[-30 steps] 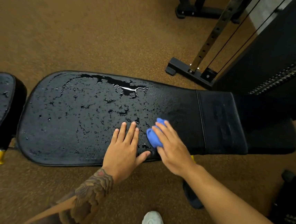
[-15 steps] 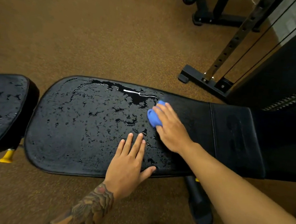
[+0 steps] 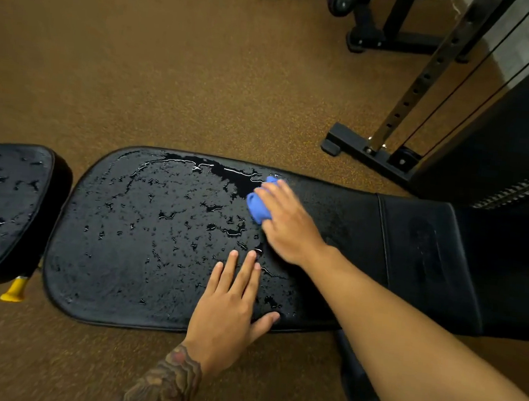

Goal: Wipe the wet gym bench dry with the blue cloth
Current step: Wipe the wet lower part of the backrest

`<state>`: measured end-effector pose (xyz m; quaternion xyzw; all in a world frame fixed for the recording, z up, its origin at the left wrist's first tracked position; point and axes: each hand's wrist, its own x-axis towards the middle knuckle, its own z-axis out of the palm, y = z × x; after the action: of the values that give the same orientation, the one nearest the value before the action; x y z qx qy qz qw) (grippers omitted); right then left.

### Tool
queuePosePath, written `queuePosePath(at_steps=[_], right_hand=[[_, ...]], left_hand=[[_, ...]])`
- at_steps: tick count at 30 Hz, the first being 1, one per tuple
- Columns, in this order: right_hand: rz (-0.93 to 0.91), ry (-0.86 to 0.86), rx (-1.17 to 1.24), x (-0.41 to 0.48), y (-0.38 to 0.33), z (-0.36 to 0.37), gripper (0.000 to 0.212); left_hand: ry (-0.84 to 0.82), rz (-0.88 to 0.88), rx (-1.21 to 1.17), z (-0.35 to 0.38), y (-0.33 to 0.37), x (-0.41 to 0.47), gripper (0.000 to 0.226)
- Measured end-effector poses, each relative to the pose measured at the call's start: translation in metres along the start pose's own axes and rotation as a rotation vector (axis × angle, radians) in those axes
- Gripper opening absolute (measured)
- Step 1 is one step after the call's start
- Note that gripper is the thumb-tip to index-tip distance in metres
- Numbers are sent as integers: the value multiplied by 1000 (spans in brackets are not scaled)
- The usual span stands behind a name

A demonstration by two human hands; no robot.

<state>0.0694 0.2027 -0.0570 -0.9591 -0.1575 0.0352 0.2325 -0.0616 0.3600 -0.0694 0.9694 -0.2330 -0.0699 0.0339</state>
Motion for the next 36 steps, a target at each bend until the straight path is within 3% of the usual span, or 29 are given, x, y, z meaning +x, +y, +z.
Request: queuePosePath(at_steps=[6, 11, 18, 23, 30, 36], right_hand=[[-52, -55, -51, -11, -5, -7, 63], [209, 104, 3, -82, 1, -29, 72], [363, 12, -244, -136, 35, -4, 75], [347, 33, -245, -138, 37, -3, 73], [341, 31, -266, -137, 36, -2, 74], [343, 34, -252, -137, 34, -4, 73]], left_hand=[[-4, -15, -23, -2, 0, 0, 83], [-11, 5, -38, -10, -3, -1, 81], [231, -6, -223, -48, -8, 66, 59], [-4, 14, -135, -43, -6, 120, 61], [-4, 208, -51, -39, 12, 141, 65], [-40, 191, 0, -39, -21, 200, 64]])
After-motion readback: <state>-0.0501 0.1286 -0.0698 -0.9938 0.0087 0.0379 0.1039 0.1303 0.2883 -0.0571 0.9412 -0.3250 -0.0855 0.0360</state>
